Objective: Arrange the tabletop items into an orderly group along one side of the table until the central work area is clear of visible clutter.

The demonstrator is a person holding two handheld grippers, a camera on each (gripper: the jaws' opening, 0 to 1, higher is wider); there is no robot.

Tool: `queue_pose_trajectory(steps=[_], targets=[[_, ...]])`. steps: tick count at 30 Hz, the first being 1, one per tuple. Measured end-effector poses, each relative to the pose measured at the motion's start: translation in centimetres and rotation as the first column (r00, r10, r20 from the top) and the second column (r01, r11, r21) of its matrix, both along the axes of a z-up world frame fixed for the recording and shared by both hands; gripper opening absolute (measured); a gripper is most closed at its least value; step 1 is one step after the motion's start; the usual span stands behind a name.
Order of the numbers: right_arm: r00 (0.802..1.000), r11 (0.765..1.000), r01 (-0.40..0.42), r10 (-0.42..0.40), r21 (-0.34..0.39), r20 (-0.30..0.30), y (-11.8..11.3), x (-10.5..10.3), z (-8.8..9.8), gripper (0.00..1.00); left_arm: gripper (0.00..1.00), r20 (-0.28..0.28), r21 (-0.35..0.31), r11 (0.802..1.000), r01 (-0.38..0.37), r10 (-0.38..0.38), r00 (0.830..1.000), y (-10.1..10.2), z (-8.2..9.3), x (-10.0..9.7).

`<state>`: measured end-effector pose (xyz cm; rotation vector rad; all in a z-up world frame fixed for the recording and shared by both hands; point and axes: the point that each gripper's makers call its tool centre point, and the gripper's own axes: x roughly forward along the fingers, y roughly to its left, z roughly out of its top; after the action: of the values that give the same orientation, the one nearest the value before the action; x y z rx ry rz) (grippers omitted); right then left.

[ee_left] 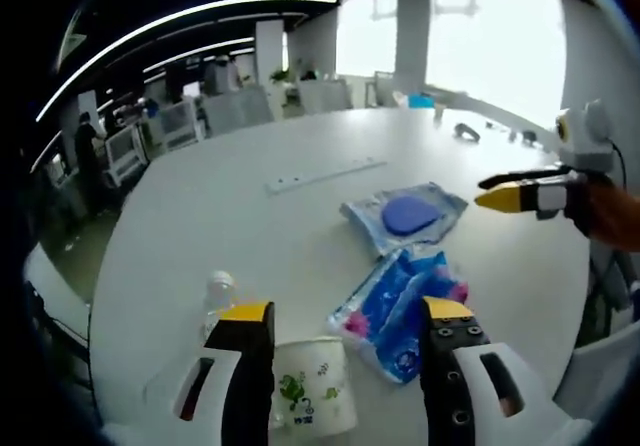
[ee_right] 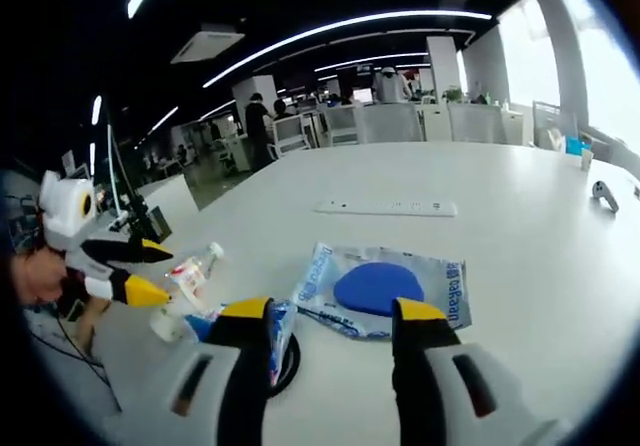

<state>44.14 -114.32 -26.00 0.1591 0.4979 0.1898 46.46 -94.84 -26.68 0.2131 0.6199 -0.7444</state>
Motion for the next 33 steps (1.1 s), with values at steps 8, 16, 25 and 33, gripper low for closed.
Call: queue_pose_trajectory(steps=[8, 16, 25, 33], targets=[[0.999, 0.999, -0.037, 0.036, -0.011, -0.014, 1.1, -0.4, -0.2, 0.45, 0.54, -0.025, 0.001, 1.0, 0.001, -0.001, 1.0, 0.0, -0.5, -2.5], [0.998, 0.998, -0.067, 0.066, -0.023, -0.02, 1.9, -0.6, -0.6, 0.47, 0.52, -0.053, 0.004, 1.0, 0.018, -0.017, 0.998, -0.6, -1.2, -5.2], [0.994, 0.994, -0.099, 0.097, -0.037, -0.05, 2.7, -1.1, -1.3, 0.46, 0.51, -0.084, 0.008, 1.0, 0.021, -0.02, 0.996, -0.9, -1.8, -6.4], [0.989, 0.99, -0.132, 0.128, -0.052, -0.074, 3.6, -1.4, -2.4, 0.44, 0.48, -0.102, 0.006, 1.0, -0.001, 0.002, 0.995, -1.0, -2.2, -6.5]])
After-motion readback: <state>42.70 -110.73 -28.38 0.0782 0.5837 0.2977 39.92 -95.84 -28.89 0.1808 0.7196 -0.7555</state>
